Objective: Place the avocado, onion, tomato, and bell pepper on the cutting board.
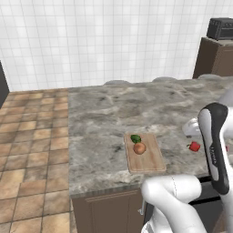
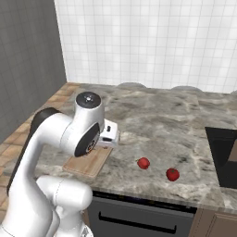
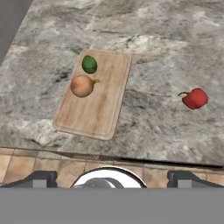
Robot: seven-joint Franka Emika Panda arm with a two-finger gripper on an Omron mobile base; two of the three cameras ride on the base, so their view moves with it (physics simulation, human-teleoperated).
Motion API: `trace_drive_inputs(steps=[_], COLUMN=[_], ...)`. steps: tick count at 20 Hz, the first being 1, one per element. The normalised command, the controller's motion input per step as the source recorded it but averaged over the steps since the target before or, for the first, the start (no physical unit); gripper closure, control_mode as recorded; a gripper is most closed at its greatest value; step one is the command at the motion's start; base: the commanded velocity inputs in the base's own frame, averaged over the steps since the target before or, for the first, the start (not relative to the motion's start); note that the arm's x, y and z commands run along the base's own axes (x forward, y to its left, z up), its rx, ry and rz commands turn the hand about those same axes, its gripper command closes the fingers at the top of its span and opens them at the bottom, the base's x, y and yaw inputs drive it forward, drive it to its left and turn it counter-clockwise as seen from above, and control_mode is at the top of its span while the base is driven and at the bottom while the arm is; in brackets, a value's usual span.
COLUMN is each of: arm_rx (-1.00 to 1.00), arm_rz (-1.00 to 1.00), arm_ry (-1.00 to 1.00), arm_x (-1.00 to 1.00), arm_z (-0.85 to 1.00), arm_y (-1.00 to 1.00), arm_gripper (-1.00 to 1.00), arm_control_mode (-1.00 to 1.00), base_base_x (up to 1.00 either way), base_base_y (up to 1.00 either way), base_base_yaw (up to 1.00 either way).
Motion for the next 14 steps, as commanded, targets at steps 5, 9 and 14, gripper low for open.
trace_drive_inputs(steps=[5,9,14], arm_rx=[0.0,0.0,0.0], arm_rz=[0.03,0.0,0.0], arm_ry=[-0.03,0.02,0.14], arm_x=[-0.01,0.3,0.64], arm_z=[0.0,-0.04,0.0], arm_y=[-0.53,-0.15,0.0], arm_gripper=[-1.0,-1.0,-1.0], arm_control_mode=[-1.0,-1.0,-1.0], base_base_x=[0.0,0.0,0.0], base_base_y=[0.0,0.0,0.0], base_base_yaw=[0.0,0.0,0.0])
